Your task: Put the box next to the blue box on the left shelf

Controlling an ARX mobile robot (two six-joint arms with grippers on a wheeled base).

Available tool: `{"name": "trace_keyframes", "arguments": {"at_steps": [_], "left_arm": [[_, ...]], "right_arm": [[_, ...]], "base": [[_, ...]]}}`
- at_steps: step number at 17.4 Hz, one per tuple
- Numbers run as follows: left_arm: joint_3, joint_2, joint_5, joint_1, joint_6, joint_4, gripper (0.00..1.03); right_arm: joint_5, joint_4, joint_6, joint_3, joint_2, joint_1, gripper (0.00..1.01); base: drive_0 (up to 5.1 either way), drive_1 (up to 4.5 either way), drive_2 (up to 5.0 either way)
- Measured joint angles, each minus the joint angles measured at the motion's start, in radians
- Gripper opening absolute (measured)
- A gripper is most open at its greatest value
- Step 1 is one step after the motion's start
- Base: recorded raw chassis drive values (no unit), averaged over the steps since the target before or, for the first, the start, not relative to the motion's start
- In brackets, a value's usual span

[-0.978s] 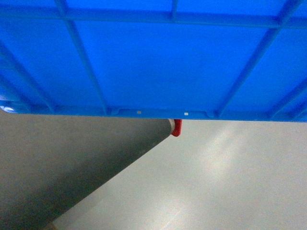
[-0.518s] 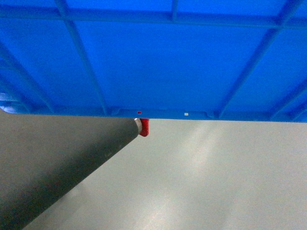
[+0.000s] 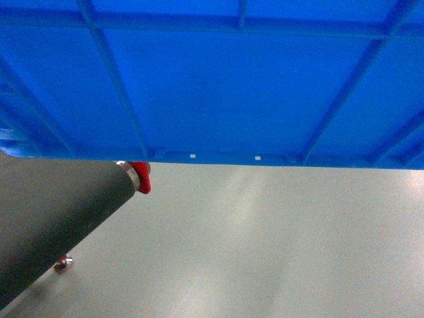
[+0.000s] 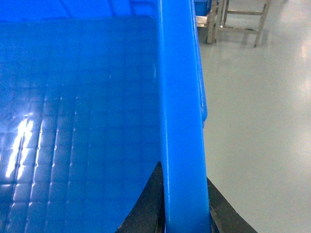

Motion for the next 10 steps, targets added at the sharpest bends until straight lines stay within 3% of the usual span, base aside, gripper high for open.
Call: {"name": "trace_keyframes", "arguments": {"at_steps": [10], "left_arm": [[0.0,0.0,0.0,0.0,0.0,0.0,0.09]], "right_arm": [[0.0,0.0,0.0,0.0,0.0,0.0,0.09]], "base": [[-1.4,-1.42,-1.4]]}}
